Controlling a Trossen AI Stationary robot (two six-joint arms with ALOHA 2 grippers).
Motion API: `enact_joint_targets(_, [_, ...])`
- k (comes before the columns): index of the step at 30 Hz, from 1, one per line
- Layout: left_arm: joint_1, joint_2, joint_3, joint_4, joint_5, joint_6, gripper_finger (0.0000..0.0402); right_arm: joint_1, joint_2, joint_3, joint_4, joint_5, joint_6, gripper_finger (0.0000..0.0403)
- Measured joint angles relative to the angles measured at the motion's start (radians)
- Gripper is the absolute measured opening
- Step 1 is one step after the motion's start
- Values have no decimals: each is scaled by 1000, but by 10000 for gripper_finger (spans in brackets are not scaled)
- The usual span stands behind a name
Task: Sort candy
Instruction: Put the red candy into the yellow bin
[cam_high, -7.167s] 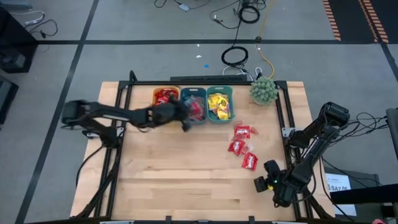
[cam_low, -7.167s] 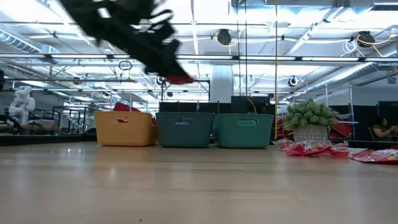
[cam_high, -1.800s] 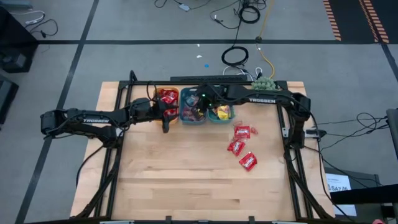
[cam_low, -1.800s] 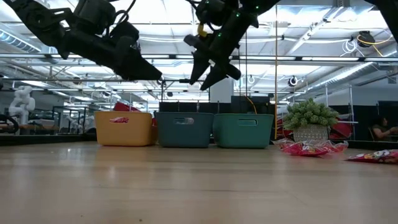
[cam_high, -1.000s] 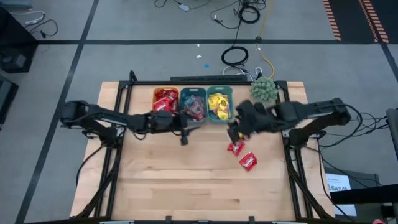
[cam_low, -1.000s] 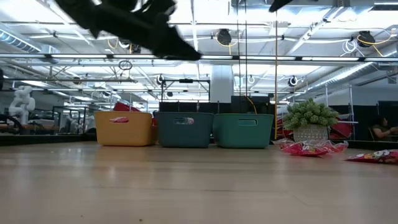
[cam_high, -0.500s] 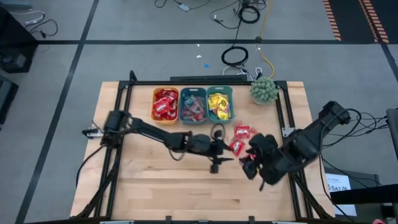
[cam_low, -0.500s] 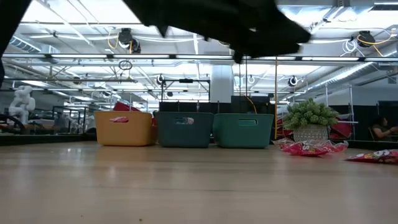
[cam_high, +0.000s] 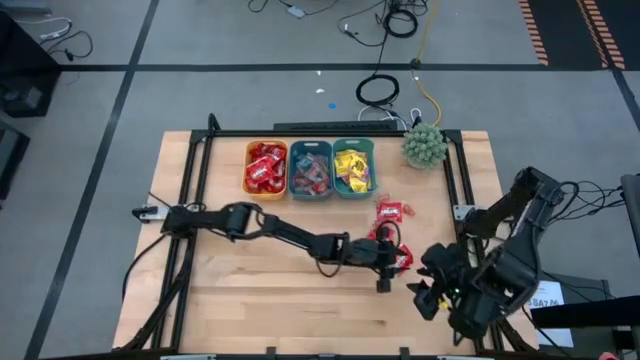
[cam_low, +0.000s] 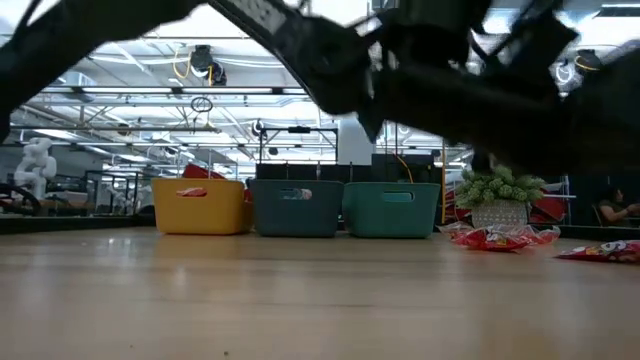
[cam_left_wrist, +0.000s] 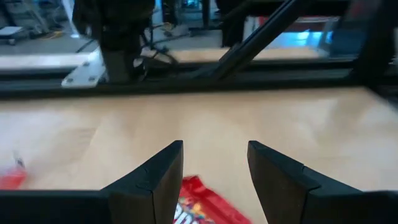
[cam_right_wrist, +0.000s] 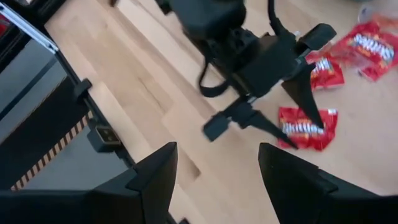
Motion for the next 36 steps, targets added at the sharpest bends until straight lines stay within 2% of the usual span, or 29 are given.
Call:
enact_joint_targets(6, [21,145,87,-32,-79,-39,190,62,0,0,-11,1,71,216])
enact_joint_targets(9, [30,149,122,-286,-54,-186,189,84,0,0,-11,4,97,216])
enact_joint_targets(11, [30,143,129,-419,-53,-231,184,100,0,0,-12,28,110,216])
enact_joint_targets(14, [22,136,130,-466,-52,-194,146,119,0,0,-13,89,111,216])
enact_joint_targets(18, [0,116,154,-510,-69,-151,52,126,1,0,-23,152,116,216])
enact_joint_targets(20, [-6,83,164,-544,-60,-163,27,126,6,0,-37,156,131,216])
enact_joint_targets(23, [-9,15,157,-599,-46,-163,26,126,24,-23,-64,155,173,216])
enact_joint_targets(30, [8,-204,147,-755,-66,-25,23,126,59,-87,-33,149,264,216])
enact_joint_targets(33, [40,-285,63,-793,-58,-16,22,126,77,-89,-29,150,271,216])
enact_joint_targets(36, [78,-393,-65,-748,-31,-17,19,119,108,-89,-30,150,283,216])
